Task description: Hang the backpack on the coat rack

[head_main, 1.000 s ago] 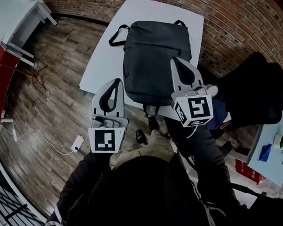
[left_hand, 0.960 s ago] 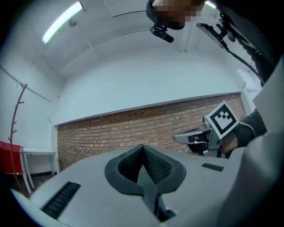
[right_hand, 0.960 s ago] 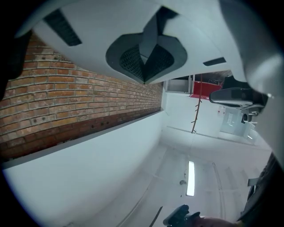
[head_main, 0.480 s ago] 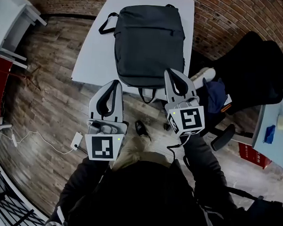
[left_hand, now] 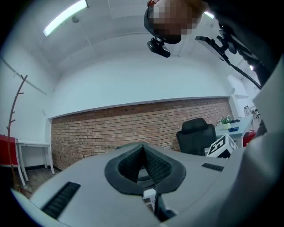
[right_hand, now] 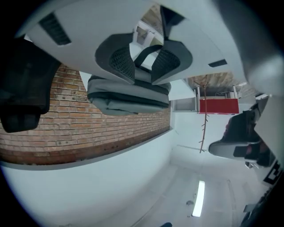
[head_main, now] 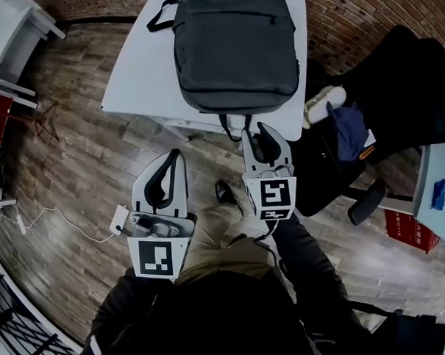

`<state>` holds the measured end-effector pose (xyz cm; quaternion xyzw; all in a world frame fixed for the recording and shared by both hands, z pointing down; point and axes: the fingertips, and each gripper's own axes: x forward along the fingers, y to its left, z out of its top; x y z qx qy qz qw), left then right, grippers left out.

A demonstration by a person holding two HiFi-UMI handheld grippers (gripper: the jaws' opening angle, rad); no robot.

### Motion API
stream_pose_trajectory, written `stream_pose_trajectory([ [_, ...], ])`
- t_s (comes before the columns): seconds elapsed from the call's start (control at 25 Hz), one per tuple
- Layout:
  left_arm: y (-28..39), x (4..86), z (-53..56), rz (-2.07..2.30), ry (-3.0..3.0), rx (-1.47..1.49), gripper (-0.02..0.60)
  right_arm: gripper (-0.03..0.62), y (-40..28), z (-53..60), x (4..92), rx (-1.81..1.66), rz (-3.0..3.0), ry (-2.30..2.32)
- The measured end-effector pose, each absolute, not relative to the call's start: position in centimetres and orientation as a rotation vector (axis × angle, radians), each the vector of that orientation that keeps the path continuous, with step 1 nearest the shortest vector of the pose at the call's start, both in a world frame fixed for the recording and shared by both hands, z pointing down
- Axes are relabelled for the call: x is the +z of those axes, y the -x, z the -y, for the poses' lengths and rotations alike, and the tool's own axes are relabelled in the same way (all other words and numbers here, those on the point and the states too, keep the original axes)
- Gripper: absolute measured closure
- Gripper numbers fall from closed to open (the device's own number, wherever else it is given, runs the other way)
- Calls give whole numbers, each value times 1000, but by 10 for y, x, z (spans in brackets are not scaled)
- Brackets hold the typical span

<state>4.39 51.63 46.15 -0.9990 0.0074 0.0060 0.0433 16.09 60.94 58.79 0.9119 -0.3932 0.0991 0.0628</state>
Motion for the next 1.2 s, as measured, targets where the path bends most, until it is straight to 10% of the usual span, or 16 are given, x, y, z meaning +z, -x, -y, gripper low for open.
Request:
stream_pose_trajectory([
  [1.2, -46, 479, -489, -80, 3056, -48, 572, 572, -205, -600, 575, 348, 1265, -2992],
])
